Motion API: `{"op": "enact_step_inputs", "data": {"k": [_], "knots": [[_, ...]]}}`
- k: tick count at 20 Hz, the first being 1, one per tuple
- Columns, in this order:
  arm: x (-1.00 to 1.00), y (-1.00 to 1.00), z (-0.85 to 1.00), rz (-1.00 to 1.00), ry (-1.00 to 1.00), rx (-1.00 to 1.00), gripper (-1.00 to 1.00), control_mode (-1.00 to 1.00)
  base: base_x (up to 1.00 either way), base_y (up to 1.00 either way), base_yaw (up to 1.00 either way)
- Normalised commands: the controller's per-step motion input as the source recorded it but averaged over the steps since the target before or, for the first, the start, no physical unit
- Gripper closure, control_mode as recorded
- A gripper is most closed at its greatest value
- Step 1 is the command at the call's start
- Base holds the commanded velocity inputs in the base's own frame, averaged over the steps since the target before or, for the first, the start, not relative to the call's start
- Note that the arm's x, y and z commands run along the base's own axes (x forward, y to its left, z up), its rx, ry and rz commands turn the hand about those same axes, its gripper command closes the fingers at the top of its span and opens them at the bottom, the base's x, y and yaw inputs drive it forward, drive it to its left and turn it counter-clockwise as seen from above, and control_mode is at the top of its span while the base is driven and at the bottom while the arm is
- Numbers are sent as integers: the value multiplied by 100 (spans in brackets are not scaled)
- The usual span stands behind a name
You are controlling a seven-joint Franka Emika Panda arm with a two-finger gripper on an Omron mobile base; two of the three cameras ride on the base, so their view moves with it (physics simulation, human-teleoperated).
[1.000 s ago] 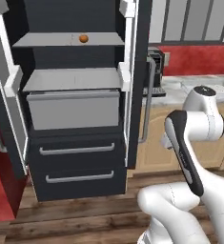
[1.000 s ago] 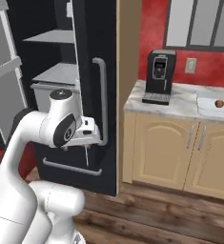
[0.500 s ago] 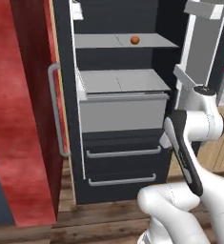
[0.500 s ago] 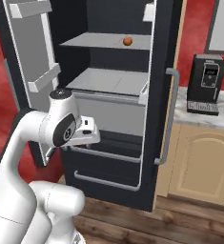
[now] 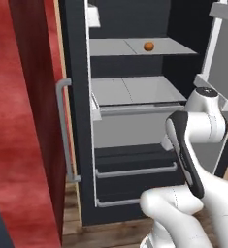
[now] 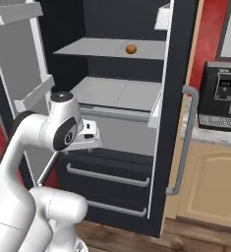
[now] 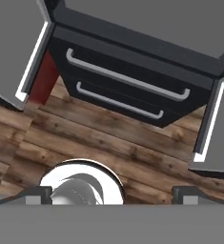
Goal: Pick the tangerine and apple from the fridge and place them inside the tupperware on the counter.
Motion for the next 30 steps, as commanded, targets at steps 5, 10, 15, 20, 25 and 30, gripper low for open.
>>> {"op": "enact_step_inputs", "data": {"k": [5,10,15,20,25,30], "knots": [[0,0,0,0,0,0,-100,100,89,-1,-8],[0,0,0,0,0,0,-100,100,99,0,-8],[0,0,1,-5,-7,0,-100,-100,26,0,-6],[0,0,35,-15,-46,0,-100,-100,0,0,0],[6,0,44,-18,-49,0,-100,-100,0,0,0],[6,0,62,-22,-24,6,-100,-100,0,0,0]]}}
